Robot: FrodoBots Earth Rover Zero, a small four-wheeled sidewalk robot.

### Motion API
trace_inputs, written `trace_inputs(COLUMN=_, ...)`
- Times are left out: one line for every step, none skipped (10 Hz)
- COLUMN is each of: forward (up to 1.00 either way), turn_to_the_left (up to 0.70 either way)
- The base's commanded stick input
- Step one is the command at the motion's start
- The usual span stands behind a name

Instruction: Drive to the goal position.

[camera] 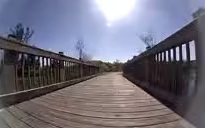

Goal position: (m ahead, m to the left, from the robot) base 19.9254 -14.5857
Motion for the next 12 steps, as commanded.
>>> trace_inputs(forward=0.70, turn_to_the_left=0.00)
trace_inputs(forward=0.70, turn_to_the_left=0.00)
trace_inputs(forward=0.70, turn_to_the_left=0.00)
trace_inputs(forward=0.70, turn_to_the_left=0.00)
trace_inputs(forward=0.70, turn_to_the_left=0.00)
trace_inputs(forward=0.70, turn_to_the_left=0.00)
trace_inputs(forward=0.70, turn_to_the_left=-0.33)
trace_inputs(forward=0.70, turn_to_the_left=-0.35)
trace_inputs(forward=0.70, turn_to_the_left=-0.35)
trace_inputs(forward=0.70, turn_to_the_left=-0.25)
trace_inputs(forward=0.70, turn_to_the_left=-0.03)
trace_inputs(forward=0.70, turn_to_the_left=0.00)
